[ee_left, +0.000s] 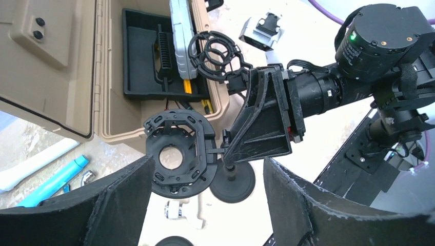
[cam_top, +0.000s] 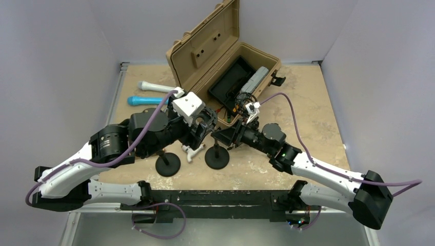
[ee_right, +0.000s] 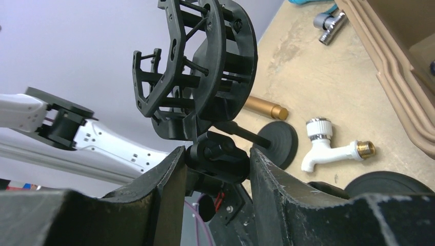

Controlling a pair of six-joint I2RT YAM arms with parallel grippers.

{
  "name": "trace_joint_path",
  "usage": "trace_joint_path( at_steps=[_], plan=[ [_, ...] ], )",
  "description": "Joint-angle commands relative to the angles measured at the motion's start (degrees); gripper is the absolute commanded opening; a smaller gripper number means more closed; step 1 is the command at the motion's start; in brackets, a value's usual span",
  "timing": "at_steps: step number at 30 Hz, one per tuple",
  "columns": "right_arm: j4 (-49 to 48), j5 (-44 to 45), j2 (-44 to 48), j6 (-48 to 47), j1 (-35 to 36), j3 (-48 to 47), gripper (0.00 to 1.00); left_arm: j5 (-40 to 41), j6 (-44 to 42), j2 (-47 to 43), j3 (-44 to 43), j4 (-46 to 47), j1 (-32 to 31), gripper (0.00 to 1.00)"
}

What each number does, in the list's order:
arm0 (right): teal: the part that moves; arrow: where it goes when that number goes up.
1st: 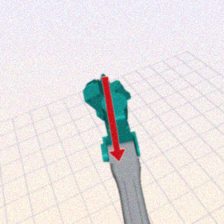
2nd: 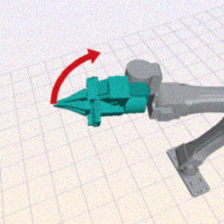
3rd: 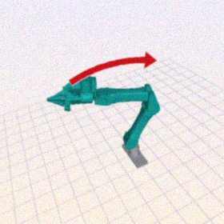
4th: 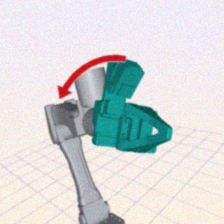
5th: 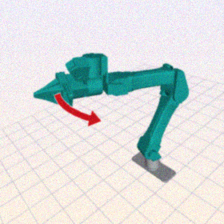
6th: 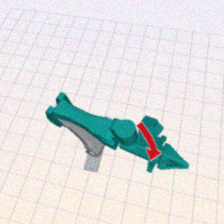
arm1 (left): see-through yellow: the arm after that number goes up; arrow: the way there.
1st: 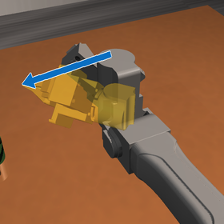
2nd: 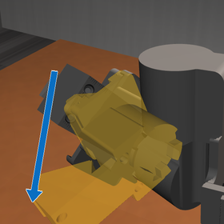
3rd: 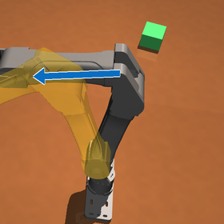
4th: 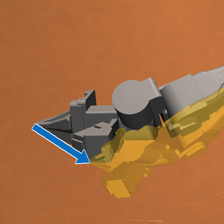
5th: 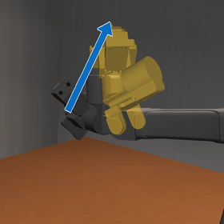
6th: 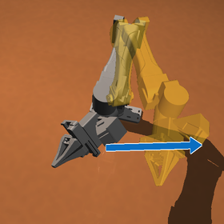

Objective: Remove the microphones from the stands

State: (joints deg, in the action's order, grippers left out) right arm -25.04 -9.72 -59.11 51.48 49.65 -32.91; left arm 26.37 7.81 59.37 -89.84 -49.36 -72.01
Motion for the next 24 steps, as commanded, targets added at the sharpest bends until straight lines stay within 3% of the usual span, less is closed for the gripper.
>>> trace_joint_path(
  at_steps=[1, 10, 16, 19, 22, 24],
  plan=[
    [15.87, 1.54, -5.06, -5.71, -0.07, 5.88, 0.19, 0.12, -0.26, 0.06, 0.76, 2.59, 0.38, 0.75],
    [13.15, 2.58, -8.09, -6.48, -0.08, 8.65, 0.19, -0.36, 0.01, 0.40, 1.14, 2.96, 0.55, 0.75],
    [17.30, 6.96, -7.39, -8.62, -0.08, 5.46, 0.28, -0.06, -0.09, 0.47, 1.07, 3.26, 0.64, 0.75],
    [18.29, 6.75, -6.14, -10.21, -0.06, 3.69, 0.38, 0.06, -0.12, 0.38, 1.16, 3.30, 0.64, 0.75],
    [19.10, 5.97, -3.12, -11.30, -0.08, 0.68, 0.57, 0.27, -0.25, 0.20, 1.39, 3.63, 0.73, 0.75],
    [20.18, 6.71, -1.27, -11.67, -0.08, -1.97, 0.64, 0.28, -0.26, 0.13, 1.34, 3.74, 0.73, 0.75]
  ],
)
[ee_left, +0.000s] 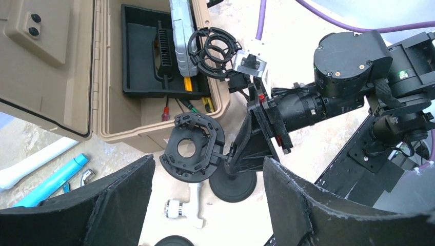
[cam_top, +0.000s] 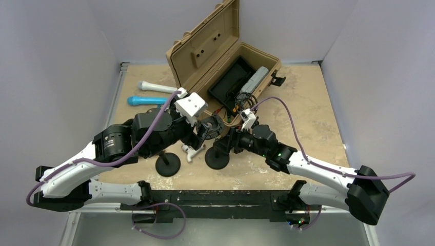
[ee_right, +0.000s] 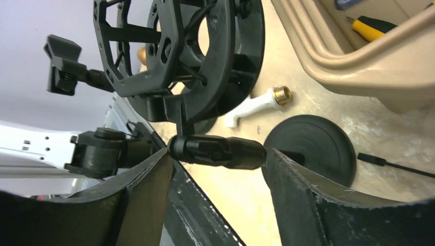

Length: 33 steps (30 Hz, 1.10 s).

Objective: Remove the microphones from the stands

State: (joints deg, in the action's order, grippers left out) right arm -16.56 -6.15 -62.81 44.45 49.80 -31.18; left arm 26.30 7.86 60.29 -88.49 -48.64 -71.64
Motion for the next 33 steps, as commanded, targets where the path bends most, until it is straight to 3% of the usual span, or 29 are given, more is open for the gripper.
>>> trace_joint_path(
  at_steps=[1, 13, 19, 25, 33],
  plan=[
    [12.57, 3.81, 3.03, -4.98, -0.27, -5.08, 0.66, 0.33, -0.30, -0.79, 0.03, 3.04, 0.36, 0.75],
    [20.45, 6.41, 9.96, -9.83, -0.24, -13.07, 0.71, 4.16, -0.94, -3.68, 1.86, 3.92, 0.45, 0.77],
    [25.36, 21.06, 18.68, -15.59, -0.23, -22.63, 0.78, 12.42, -3.56, -11.51, 6.69, 11.99, 0.44, 0.81],
    [25.75, 36.12, 25.42, -21.43, -0.23, -29.36, 0.82, 14.66, -7.59, -24.10, 15.00, 24.61, 0.44, 0.82],
    [23.93, 44.77, 31.81, -27.71, -0.25, -33.19, 0.87, 16.88, -11.89, -32.95, 18.43, 27.68, 0.44, 0.83]
  ],
)
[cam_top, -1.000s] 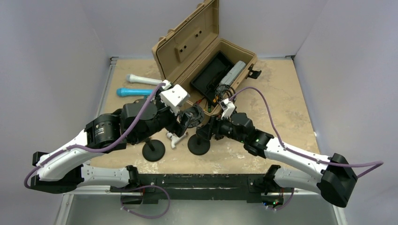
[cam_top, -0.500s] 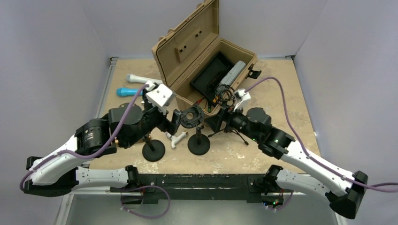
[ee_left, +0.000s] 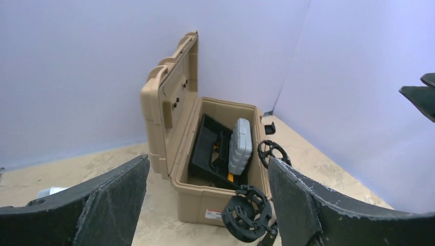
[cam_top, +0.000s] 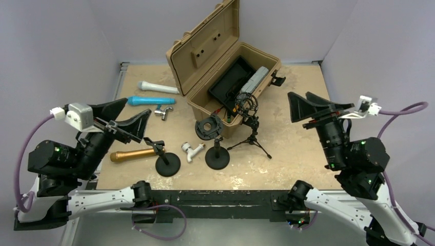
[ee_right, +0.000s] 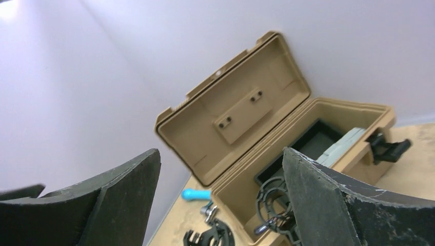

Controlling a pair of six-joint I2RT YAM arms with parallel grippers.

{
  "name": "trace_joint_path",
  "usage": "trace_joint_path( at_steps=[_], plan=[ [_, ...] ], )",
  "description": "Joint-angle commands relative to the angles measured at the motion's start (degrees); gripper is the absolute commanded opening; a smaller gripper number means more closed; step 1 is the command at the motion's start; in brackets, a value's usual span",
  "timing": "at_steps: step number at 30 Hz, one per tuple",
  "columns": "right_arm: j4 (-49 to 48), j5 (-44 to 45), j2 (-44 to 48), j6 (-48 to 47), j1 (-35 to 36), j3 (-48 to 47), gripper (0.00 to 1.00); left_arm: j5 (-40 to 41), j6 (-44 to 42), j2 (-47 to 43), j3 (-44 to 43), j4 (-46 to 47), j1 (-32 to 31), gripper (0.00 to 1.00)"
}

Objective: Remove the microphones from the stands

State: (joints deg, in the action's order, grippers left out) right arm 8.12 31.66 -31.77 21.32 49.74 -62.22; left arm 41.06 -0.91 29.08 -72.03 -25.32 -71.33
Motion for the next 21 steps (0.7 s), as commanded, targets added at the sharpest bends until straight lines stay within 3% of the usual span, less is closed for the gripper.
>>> trace_joint_path(
  at_steps=[1, 3, 5, 16, 21],
  plan=[
    [-1.05, 7.41, 1.34, -4.80, -0.16, -2.23, 0.88, 2.44, -3.44, -2.49, 2.32, 4.74, 0.14, 0.83],
    [-2.08, 7.56, 2.59, -5.49, -0.17, -1.98, 0.89, 3.00, -3.93, -3.85, 2.88, 5.08, 0.14, 0.83],
    [-2.57, 7.54, 3.49, -5.69, -0.15, -1.65, 0.98, 3.67, -4.23, -4.72, 3.11, 5.06, 0.14, 0.83],
    [-3.32, 7.89, 6.58, -5.62, -0.17, -1.22, 0.99, 5.14, -4.18, -6.39, 3.27, 3.79, 0.14, 0.83],
    [-9.39, 4.28, 9.97, -11.06, -0.15, 2.03, 0.99, 5.34, -4.39, -6.66, 3.92, 4.06, 0.14, 0.83]
  ],
)
